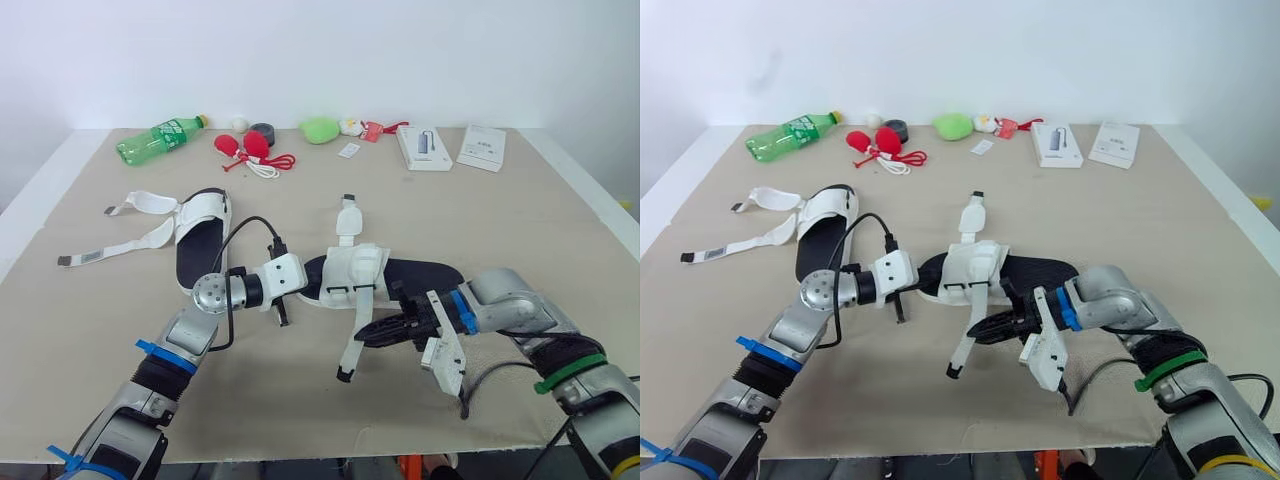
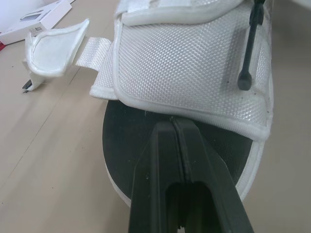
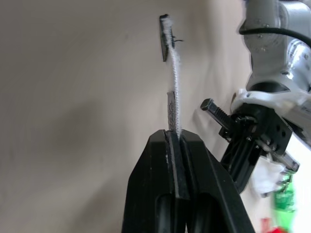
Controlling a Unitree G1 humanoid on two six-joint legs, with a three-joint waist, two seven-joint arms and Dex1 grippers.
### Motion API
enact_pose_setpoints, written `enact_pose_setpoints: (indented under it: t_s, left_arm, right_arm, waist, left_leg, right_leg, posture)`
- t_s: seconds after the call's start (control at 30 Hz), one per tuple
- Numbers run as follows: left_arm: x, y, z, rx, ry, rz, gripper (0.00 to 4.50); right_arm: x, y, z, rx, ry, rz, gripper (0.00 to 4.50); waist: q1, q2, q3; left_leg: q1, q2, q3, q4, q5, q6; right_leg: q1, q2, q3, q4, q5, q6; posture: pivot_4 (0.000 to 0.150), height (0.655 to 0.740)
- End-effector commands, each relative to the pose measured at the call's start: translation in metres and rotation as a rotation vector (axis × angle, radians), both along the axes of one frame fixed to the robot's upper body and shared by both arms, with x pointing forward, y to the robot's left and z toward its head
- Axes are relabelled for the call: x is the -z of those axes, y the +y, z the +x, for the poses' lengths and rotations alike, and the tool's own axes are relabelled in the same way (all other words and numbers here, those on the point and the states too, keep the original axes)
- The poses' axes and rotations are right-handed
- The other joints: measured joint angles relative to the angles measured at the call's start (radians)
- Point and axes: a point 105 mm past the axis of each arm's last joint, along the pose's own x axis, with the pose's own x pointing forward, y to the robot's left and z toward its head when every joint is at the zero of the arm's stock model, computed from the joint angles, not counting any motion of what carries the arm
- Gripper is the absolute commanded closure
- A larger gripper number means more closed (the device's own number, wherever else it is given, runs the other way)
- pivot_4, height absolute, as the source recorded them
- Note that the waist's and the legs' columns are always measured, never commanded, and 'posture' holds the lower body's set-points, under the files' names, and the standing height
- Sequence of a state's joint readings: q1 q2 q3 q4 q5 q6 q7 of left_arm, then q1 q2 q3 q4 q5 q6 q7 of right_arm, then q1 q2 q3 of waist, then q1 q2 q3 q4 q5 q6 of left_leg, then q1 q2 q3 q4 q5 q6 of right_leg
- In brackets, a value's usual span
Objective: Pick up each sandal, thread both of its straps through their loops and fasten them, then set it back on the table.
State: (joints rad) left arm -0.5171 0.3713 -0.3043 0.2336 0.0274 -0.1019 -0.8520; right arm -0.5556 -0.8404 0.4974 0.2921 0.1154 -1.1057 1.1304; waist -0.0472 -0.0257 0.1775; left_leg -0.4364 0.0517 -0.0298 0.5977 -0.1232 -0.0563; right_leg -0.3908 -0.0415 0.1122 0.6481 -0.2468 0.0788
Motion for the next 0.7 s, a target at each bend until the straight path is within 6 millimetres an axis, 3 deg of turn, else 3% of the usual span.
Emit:
enact_pose_setpoints:
  t_s: [0.03, 0.17, 0.3, 0.37, 0.53, 0.7]
  left_arm:
    - [0.020, 0.003, -0.005, 0.003, 0.063, 0.057, 4.50]
    - [0.020, 0.002, -0.004, 0.005, 0.063, 0.059, 4.50]
    - [0.020, 0.002, -0.003, 0.007, 0.062, 0.060, 4.50]
    - [0.020, 0.001, -0.003, 0.011, 0.061, 0.062, 4.50]
    - [0.020, 0.000, -0.003, 0.013, 0.060, 0.063, 4.50]
    - [0.021, 0.002, -0.005, 0.009, 0.062, 0.063, 4.50]
  right_arm:
    - [-0.021, 0.007, -0.004, 0.061, 0.198, 0.132, 4.42]
    - [-0.057, 0.017, 0.010, 0.219, 0.511, 0.364, 4.42]
    - [-0.073, 0.018, 0.030, 0.355, 0.676, 0.461, 4.42]
    - [-0.081, 0.013, 0.055, 0.504, 0.784, 0.543, 4.42]
    - [-0.086, -0.001, 0.093, 0.717, 0.818, 0.619, 4.42]
    - [-0.077, -0.017, 0.107, 0.831, 0.789, 0.621, 4.42]
  waist:
    - [0.000, 0.000, 0.000]
    - [0.000, 0.000, 0.000]
    - [0.001, 0.000, 0.000]
    - [0.000, 0.000, 0.000]
    - [0.002, 0.000, 0.000]
    - [0.002, 0.000, 0.000]
  left_leg:
    - [0.000, 0.000, 0.000, 0.000, 0.000, 0.000]
    - [0.000, 0.000, -0.001, 0.000, 0.000, 0.000]
    - [0.000, 0.000, 0.000, 0.000, 0.000, 0.000]
    - [0.000, 0.000, 0.000, 0.000, 0.000, 0.000]
    - [-0.001, 0.001, -0.001, 0.000, 0.000, 0.000]
    - [-0.003, 0.000, -0.001, 0.000, -0.001, 0.000]
  right_leg:
    - [0.000, 0.000, 0.000, 0.000, 0.000, 0.000]
    - [0.000, 0.000, 0.000, 0.000, 0.000, 0.000]
    - [0.000, 0.000, 0.000, 0.000, 0.000, -0.001]
    - [0.000, 0.000, -0.001, 0.000, 0.000, -0.001]
    - [-0.002, 0.001, -0.001, 0.000, 0.001, 0.000]
    - [-0.003, 0.001, -0.001, 0.000, 0.000, 0.001]
  posture:
    - [0.150, 0.7400]
    - [0.150, 0.7400]
    - [0.150, 0.7400]
    - [0.150, 0.7400]
    - [0.150, 0.7400]
    - [0.150, 0.7400]
